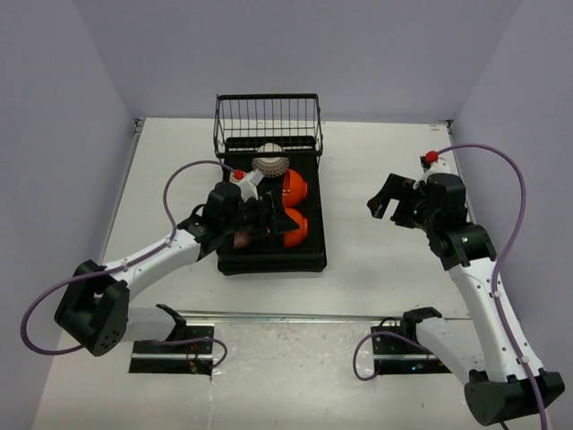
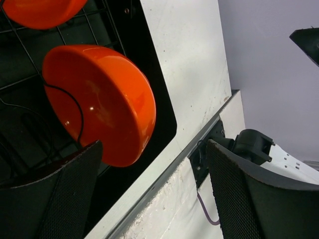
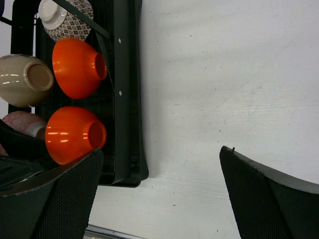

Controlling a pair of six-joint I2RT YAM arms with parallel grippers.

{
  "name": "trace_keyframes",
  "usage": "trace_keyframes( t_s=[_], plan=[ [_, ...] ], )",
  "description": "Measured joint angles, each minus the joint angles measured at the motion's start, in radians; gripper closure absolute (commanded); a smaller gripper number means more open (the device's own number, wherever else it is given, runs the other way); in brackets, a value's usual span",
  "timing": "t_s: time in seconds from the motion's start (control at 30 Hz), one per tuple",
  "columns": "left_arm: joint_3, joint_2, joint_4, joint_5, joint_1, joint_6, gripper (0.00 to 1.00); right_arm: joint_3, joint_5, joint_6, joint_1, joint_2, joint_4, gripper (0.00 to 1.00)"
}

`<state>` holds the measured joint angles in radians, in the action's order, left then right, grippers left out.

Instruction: Unload the bowls from the dish rack

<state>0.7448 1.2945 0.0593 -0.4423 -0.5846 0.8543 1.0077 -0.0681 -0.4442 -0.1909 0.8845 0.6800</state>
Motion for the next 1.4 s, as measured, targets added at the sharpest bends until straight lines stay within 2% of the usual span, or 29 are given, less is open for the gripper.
trace_keyframes(
  t_s=[0.57, 0.83, 1.27, 1.33, 1.37, 1.4],
  plan=[
    [0.000, 0.114, 0.173, -0.018, -0.001, 0.044, 0.27, -0.015, 0.000, 0.000, 0.000, -0.040, 0.001, 0.01],
    [-0.004, 0.141, 0.274, -0.036, -0.001, 0.090, 0.49, -0.023, -0.001, 0.000, 0.000, -0.056, 0.001, 0.01],
    [-0.027, 0.169, 0.329, -0.041, -0.001, 0.122, 0.53, -0.033, 0.000, 0.000, 0.000, -0.063, 0.003, 0.01],
    [-0.031, 0.177, 0.328, -0.041, -0.001, 0.122, 0.58, -0.033, -0.001, 0.000, 0.000, -0.063, 0.003, 0.01],
    [-0.032, 0.182, 0.328, -0.041, -0.001, 0.122, 0.67, -0.033, -0.001, 0.000, 0.000, -0.063, 0.003, 0.01],
    [-0.035, 0.185, 0.328, -0.040, -0.001, 0.125, 0.71, -0.033, -0.001, 0.000, 0.000, -0.063, 0.003, 0.01]
  ],
)
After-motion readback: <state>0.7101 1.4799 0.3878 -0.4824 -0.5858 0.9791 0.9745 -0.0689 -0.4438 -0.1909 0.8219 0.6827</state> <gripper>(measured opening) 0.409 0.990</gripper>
